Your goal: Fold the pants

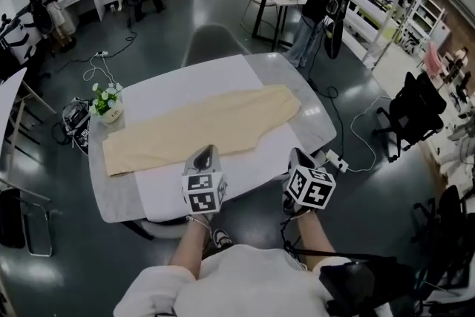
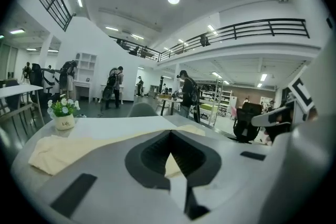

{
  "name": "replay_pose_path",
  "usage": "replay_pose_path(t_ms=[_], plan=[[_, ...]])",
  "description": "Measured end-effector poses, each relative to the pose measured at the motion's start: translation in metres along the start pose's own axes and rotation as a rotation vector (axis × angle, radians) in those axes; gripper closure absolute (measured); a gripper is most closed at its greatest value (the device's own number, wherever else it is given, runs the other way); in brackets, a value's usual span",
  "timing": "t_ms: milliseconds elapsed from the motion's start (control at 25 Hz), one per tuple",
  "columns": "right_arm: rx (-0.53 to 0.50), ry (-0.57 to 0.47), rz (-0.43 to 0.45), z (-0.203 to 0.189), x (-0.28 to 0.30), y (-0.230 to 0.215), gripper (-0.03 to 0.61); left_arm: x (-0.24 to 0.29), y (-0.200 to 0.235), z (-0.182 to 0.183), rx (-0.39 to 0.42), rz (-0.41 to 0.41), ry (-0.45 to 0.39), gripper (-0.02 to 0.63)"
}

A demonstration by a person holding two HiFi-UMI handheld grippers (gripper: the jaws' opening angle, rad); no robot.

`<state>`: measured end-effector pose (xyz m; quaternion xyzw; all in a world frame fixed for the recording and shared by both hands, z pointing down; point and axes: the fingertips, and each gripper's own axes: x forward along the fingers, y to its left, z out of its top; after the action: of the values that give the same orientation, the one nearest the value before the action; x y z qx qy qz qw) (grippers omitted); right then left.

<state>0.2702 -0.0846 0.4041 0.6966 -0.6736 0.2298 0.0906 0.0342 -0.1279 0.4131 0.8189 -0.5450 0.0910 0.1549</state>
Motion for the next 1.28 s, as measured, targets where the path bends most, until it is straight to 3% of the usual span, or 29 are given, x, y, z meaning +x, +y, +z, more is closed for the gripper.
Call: replay_pose_path(t_ms=[400,560,720,960,1080,1280], plan=[[0.032,0.054,0.001,0.019,0.084,-0.041,0.586,0.081,0.007,0.000,0.004,0.036,0.076,0.612],[0.036,0.090,0.041,0.025,0.129,-0.065,0.586,0.111,0.002,-0.011,-0.007,0.097,0.113,0.612],[-0.007,0.116,0.133,0.053,0.179,-0.072,0.586,0.141,0.002,0.005,-0.046,0.200,0.101,0.612],[-0.087,0.129,0.235,0.086,0.225,-0.072,0.586,0.168,-0.008,0.024,-0.048,0.291,0.066,0.612],[-0.096,0.129,0.247,0.087,0.239,-0.074,0.586,0.177,-0.007,0.016,-0.053,0.330,0.080,0.612],[-0.106,0.159,0.227,0.075,0.241,-0.090,0.586,0.183,-0.009,0.004,-0.080,0.330,0.092,0.612]])
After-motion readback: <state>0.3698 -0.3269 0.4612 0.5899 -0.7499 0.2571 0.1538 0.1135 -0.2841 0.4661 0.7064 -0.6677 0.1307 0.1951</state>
